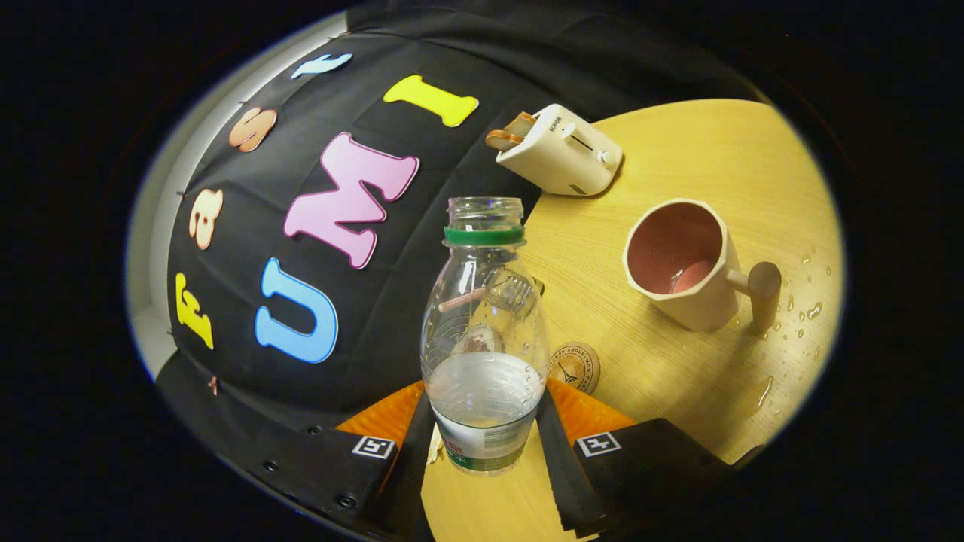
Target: Take the bottle from table, then pour the juice into the cup, finally place the bottle on the coaster
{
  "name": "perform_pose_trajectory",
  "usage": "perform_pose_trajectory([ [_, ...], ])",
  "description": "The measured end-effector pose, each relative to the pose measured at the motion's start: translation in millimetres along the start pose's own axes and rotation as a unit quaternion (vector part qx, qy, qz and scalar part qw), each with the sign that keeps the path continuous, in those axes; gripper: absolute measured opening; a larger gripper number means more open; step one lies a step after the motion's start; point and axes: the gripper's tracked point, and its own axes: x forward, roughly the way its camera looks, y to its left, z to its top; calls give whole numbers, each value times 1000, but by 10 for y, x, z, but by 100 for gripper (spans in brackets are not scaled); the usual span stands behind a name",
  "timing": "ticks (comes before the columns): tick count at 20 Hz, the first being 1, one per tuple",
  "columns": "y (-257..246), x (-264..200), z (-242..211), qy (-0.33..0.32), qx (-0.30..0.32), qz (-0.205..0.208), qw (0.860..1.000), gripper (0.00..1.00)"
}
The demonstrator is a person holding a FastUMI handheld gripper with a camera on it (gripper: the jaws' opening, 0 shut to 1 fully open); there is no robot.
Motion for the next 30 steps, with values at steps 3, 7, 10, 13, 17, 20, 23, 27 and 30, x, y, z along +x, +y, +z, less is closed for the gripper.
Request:
perform_pose_trajectory([
  [3, -61, 44, 48, 2, 50, -10, 999, 72],
  [7, -112, 119, 71, 6, 112, -28, 993, 72],
  [10, -201, 158, 16, 18, 146, -42, 988, 73],
  [13, -227, 185, 38, 24, 182, -51, 982, 72],
  [17, -266, 234, 60, 22, 237, -60, 969, 72],
  [20, -254, 269, 62, 30, 262, -63, 962, 72],
  [23, -232, 282, 107, 27, 294, -62, 953, 72],
  [27, -193, 293, 106, 31, 323, -60, 944, 72],
  [30, -184, 312, 128, 28, 339, -60, 939, 72],
])
